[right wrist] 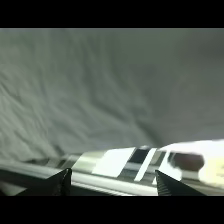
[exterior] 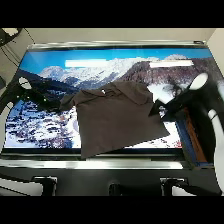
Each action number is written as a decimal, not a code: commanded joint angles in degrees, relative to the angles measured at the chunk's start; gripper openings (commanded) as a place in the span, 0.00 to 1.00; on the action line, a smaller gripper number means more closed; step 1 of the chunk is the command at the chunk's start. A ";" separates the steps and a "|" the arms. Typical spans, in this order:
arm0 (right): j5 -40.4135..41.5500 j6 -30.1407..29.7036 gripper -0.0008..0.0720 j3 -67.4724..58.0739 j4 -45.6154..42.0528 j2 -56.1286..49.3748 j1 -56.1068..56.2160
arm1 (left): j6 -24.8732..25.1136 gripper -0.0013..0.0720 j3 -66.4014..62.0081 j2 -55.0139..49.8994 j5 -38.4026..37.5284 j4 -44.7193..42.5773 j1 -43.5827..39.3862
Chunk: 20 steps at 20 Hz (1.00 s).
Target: Fold the shirts.
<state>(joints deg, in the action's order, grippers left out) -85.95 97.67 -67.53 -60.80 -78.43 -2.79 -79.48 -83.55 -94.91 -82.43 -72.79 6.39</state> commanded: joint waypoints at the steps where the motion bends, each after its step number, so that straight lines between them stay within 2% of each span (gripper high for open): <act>1: 18.29 -1.29 0.89 29.75 15.87 8.83 6.99 | 0.37 0.05 0.00 -0.04 0.66 2.34 0.20; 4: 29.03 -3.87 0.89 39.76 27.78 8.92 14.78 | 1.11 0.05 0.00 -0.04 0.87 4.09 0.20; 6: 35.08 -3.43 0.89 40.35 29.51 8.92 20.22 | 1.11 0.05 0.00 -0.04 0.87 4.07 0.20; 10: 47.21 -3.50 0.89 40.35 39.08 7.48 26.67 | 1.11 0.05 0.00 -0.04 0.90 4.09 0.20; 11: 50.77 -3.85 0.88 40.28 40.89 6.88 27.82 | 1.11 0.05 0.00 0.00 0.83 4.09 0.20; 13: 58.27 -3.85 0.77 39.58 41.68 6.67 28.81 | 1.14 0.05 0.00 0.13 0.74 4.83 0.20; 14: 61.29 -3.89 0.77 38.93 41.64 6.67 28.81 | 1.11 0.05 0.00 0.22 0.74 5.55 0.22; 17: 66.47 -3.91 0.51 36.52 41.42 6.67 28.81 | 1.16 0.05 0.00 0.42 0.79 7.34 0.20; 18: 66.62 -3.93 0.28 36.00 41.13 6.67 28.81 | 1.14 0.05 0.00 0.42 0.79 7.54 0.20; 19: 66.25 -4.90 0.08 35.43 39.60 6.69 28.55 | 1.11 0.05 0.00 0.44 0.76 8.15 0.20; 20: 65.92 -7.96 0.08 34.64 36.59 7.19 28.35 | 1.09 0.05 -0.02 0.70 0.76 8.96 0.24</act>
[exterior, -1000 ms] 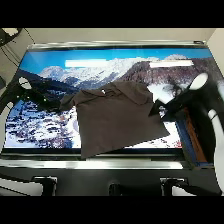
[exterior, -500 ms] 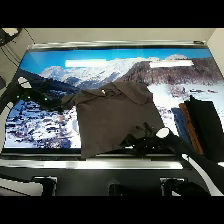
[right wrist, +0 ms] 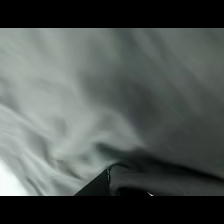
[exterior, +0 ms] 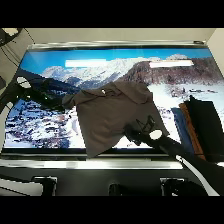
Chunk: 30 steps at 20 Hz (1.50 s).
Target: Fold the shirts.
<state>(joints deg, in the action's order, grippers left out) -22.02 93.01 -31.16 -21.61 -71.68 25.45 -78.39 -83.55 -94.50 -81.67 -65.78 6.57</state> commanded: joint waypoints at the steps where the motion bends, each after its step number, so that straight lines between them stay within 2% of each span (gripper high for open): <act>1: 1.40 -7.21 0.08 -3.13 -7.37 1.79 -0.09 | 0.26 0.05 -0.15 1.29 0.76 3.98 0.22; 3: -1.53 -7.54 0.08 -7.82 -20.50 6.91 -3.08 | 1.40 0.05 -0.31 7.02 7.89 8.35 1.20; 5: -4.33 -3.32 0.08 -15.56 -34.23 14.29 -9.25 | 1.51 0.05 -1.40 16.55 20.15 11.85 2.84; 7: -6.88 -2.08 0.08 -26.95 -46.27 21.84 -16.20 | 1.25 0.05 -4.70 27.45 32.65 12.28 4.81; 10: -11.78 -1.68 0.08 -46.90 -57.29 30.14 -24.26 | -1.90 0.05 -9.46 43.43 50.86 12.24 8.81; 12: -18.29 -1.66 0.08 -57.33 -60.39 32.89 -26.82 | -2.64 0.05 -9.88 51.80 58.47 12.24 10.49; 15: -26.91 0.28 0.08 -64.02 -60.50 34.40 -27.21 | -2.67 0.05 -9.88 59.82 58.62 12.26 10.62; 18: -36.61 2.40 0.08 -64.39 -60.52 34.49 -27.21 | -2.62 0.05 -9.90 62.20 59.95 12.24 10.62; 23: -58.01 7.85 0.08 -64.32 -60.28 31.61 -27.21 | -2.58 0.05 -9.88 59.08 60.74 8.50 10.62; 26: -73.53 12.70 0.08 -62.20 -54.64 24.65 -26.93 | -2.54 0.05 -9.88 52.87 60.72 7.69 10.62; 28: -72.46 12.72 0.08 -56.30 -49.99 19.69 -26.93 | -2.34 0.05 -9.88 46.05 60.11 7.72 10.49; 30: -62.40 12.72 0.08 -48.30 -47.34 14.43 -26.93 | 0.20 0.05 -9.88 37.46 57.70 7.74 9.40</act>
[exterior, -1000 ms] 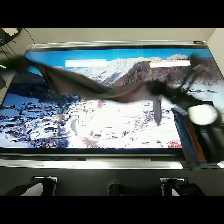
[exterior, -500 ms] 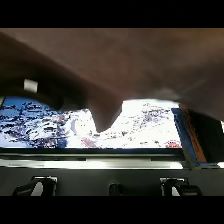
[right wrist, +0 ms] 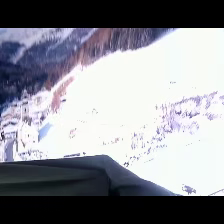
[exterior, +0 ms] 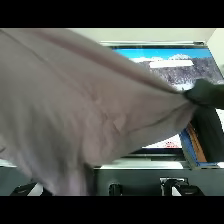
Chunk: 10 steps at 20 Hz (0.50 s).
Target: Fold the shirts.
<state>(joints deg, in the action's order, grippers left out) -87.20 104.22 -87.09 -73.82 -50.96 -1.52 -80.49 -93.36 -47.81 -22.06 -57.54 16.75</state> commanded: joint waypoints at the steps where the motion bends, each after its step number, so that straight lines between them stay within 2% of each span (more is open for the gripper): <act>1: 8.87 1.64 0.08 11.39 6.36 -9.42 0.04 | 3.74 0.05 -0.07 -13.81 -3.80 -0.50 -1.70; 3: 21.81 1.88 0.08 16.72 11.58 -17.77 0.04 | 4.26 0.05 -0.07 -23.78 -8.07 -0.50 -3.87; 6: 35.34 1.03 0.08 17.40 20.20 -31.26 0.04 | 4.22 0.05 -0.07 -36.00 -11.45 -0.50 -6.80; 8: 41.13 1.01 0.08 17.40 27.41 -38.66 0.04 | 4.24 0.05 -0.07 -41.55 -15.69 -0.50 -8.48; 10: 42.60 -0.92 0.08 17.40 33.20 -42.95 0.04 | 4.24 0.05 -0.07 -45.38 -22.34 -0.52 -9.64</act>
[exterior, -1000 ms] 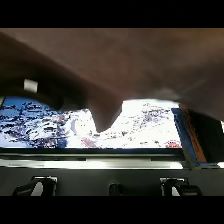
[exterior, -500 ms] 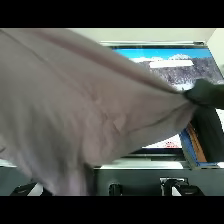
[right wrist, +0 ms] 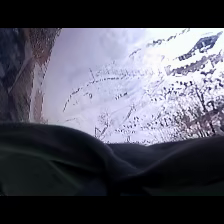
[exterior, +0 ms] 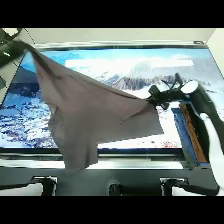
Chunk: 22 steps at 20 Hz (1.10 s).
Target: Fold the shirts.
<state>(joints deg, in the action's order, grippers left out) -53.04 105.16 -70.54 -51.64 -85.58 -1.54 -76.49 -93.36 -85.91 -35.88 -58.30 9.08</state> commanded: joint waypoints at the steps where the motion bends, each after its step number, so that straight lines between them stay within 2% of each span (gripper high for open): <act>1: 9.44 -3.67 0.08 0.85 12.57 -9.42 0.07 | 0.24 0.05 -0.07 -8.76 -11.93 0.26 -2.43; 3: 11.02 -6.34 0.09 0.66 12.90 -9.53 -0.15 | -0.02 0.05 -0.07 -10.67 -18.01 0.26 -2.67; 4: 10.25 -8.04 0.13 -0.07 12.83 -8.96 -0.76 | -0.35 0.13 -0.07 -10.75 -20.24 0.22 -2.51; 5: 7.85 -10.78 0.40 -1.46 12.81 -7.89 -1.90 | -1.86 0.42 -0.35 -10.38 -22.69 0.22 -1.79; 6: 3.17 -15.10 0.74 -3.58 12.41 -6.34 -3.96 | -3.10 0.72 -1.25 -9.92 -26.32 0.20 -0.48; 7: -2.40 -18.05 0.82 -5.92 10.29 -4.74 -6.43 | -3.23 0.76 -2.36 -9.33 -31.47 0.09 1.62; 10: -18.08 -15.23 0.82 -10.49 -5.11 0.87 -15.26 | -6.47 0.76 -0.90 -7.41 -50.05 -6.60 9.01; 12: -28.30 -13.11 0.79 -9.99 -14.53 3.19 -19.85 | -6.23 0.74 8.07 -4.02 -55.63 -9.75 13.00; 13: -32.57 -13.33 0.79 -9.11 -18.10 3.54 -21.05 | -5.73 0.73 15.63 -0.92 -55.08 -9.44 14.91; 15: -37.38 -14.78 0.79 -6.47 -22.43 3.58 -20.92 | -2.91 0.63 31.45 5.95 -50.90 -8.52 16.92; 17: -37.31 -14.99 0.79 -3.06 -20.11 3.58 -20.94 | 0.87 0.63 43.89 11.15 -46.31 -7.69 16.83; 19: -35.08 -14.97 0.79 -0.15 -17.18 3.58 -20.94 | 2.29 0.63 51.12 13.07 -42.25 -5.25 16.79; 22: -33.99 -15.61 0.79 2.25 -16.00 3.56 -20.94 | 4.57 0.61 54.53 13.00 -37.81 0.63 16.79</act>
<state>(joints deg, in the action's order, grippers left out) -86.52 90.28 -70.89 -68.20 -82.17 -22.17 -74.67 -45.56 -74.70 -78.32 -62.43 25.41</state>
